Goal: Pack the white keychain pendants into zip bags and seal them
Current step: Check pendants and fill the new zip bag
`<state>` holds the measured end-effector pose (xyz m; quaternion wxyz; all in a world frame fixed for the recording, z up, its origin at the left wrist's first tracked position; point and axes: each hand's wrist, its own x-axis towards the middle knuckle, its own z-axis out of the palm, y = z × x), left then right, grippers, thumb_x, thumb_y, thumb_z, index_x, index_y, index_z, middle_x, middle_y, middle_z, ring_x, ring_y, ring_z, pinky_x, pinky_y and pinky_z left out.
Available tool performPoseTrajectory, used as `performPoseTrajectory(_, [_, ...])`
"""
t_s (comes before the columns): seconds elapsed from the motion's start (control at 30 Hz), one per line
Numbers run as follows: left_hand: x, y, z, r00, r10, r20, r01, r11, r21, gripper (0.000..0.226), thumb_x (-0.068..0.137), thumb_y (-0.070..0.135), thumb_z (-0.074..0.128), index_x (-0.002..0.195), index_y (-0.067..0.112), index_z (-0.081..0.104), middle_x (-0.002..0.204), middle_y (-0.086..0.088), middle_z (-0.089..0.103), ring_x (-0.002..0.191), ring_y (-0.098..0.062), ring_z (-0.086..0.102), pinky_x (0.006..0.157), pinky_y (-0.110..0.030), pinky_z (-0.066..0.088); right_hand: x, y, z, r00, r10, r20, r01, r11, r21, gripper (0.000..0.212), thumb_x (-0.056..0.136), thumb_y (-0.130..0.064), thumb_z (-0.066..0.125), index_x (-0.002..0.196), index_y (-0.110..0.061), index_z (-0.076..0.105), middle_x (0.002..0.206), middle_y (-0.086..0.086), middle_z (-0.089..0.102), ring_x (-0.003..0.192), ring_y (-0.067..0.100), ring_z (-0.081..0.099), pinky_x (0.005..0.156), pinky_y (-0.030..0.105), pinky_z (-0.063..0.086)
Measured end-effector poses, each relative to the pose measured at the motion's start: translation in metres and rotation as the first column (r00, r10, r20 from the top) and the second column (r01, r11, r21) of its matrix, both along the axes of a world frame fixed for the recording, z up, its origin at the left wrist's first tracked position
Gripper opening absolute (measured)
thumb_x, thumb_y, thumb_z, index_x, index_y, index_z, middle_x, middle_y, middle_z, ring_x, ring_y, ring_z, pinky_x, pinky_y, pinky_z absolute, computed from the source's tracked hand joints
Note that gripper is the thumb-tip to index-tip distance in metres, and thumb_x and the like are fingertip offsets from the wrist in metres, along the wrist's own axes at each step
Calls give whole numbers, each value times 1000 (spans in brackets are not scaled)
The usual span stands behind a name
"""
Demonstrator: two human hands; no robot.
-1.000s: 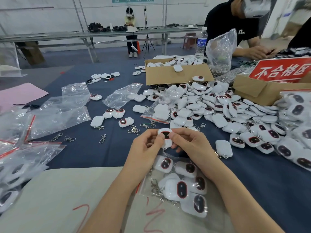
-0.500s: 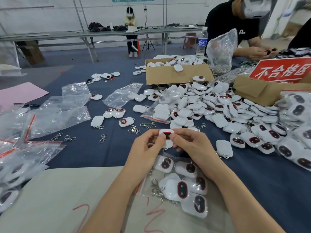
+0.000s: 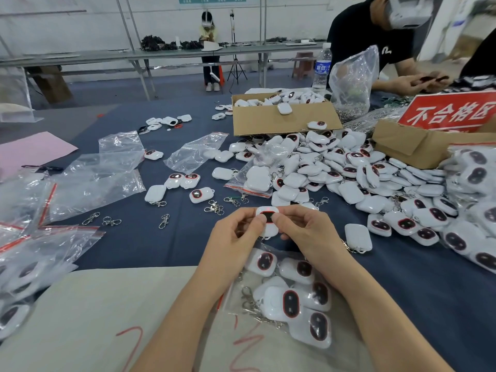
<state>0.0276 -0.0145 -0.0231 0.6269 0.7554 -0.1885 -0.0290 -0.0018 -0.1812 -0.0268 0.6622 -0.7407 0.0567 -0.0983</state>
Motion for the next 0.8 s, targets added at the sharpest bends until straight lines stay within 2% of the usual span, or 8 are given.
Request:
performPoseTrajectory(0.1, [0, 0, 0, 1000, -14, 1, 14, 1000, 7, 16, 100, 23, 62, 110, 27, 73, 85, 11, 74, 77, -3, 64, 73, -13, 50, 0, 0, -1, 1000, 1, 3, -1, 1000, -2, 5, 93, -26, 72, 93, -28, 77, 83, -10, 77, 72, -2, 66, 70, 14, 53])
performPoseTrajectory(0.17, [0, 1, 0, 999, -41, -2, 41, 999, 7, 17, 100, 22, 63, 112, 30, 73, 92, 5, 75, 85, -17, 68, 78, -21, 55, 0, 0, -2, 1000, -1, 10, 1, 1000, 2, 7, 93, -26, 72, 92, -30, 77, 85, -9, 78, 75, 1, 68, 75, 17, 56])
performPoseTrajectory(0.27, [0, 1, 1, 996, -91, -10, 91, 996, 12, 26, 98, 17, 66, 114, 35, 71, 97, -5, 74, 95, -30, 66, 86, -34, 54, -1, -1, -1, 1000, -2, 29, 2, 1000, 14, 9, 93, -24, 71, 89, -30, 77, 82, -9, 77, 71, -1, 67, 72, 12, 53])
performPoseTrajectory(0.33, [0, 1, 1, 995, -101, -14, 101, 995, 9, 31, 96, 13, 67, 114, 37, 70, 97, -4, 75, 96, -30, 66, 87, -34, 55, -1, -1, -1, 999, 8, 36, -8, 1000, 22, 8, 93, -24, 71, 91, -30, 77, 82, -9, 77, 72, -1, 68, 72, 12, 52])
performPoseTrajectory(0.43, [1, 0, 0, 996, -87, -25, 87, 996, -9, 29, 95, 10, 68, 116, 30, 70, 98, -3, 76, 95, -28, 68, 86, -29, 56, -1, -2, -1, 999, 29, 31, -30, 998, 51, 10, 93, -25, 72, 101, -27, 76, 88, -7, 79, 79, 3, 71, 76, 15, 55])
performPoseTrajectory(0.5, [1, 0, -2, 998, -63, -29, 63, 998, -6, 26, 94, 11, 69, 115, 28, 69, 97, -3, 75, 93, -26, 67, 82, -24, 56, -1, -3, -1, 999, 47, 27, -49, 997, 66, 14, 92, -22, 73, 105, -24, 76, 94, -5, 79, 85, 9, 73, 80, 20, 58])
performPoseTrajectory(0.57, [1, 0, -4, 999, -47, -23, 47, 999, 1, 24, 94, 13, 69, 112, 29, 68, 95, 0, 74, 90, -23, 67, 79, -22, 55, -1, -3, -1, 997, 68, 36, -70, 996, 61, 15, 91, -18, 74, 103, -25, 77, 94, -4, 79, 87, 9, 73, 79, 19, 57])
performPoseTrajectory(0.8, [3, 0, -7, 998, -57, -13, 57, 998, 26, 22, 95, 16, 67, 113, 30, 66, 96, 4, 75, 93, -22, 69, 88, -36, 57, -1, -2, -1, 995, 87, 53, -88, 996, 19, 17, 89, -14, 76, 103, -24, 77, 93, -6, 79, 86, 6, 72, 76, 15, 55])
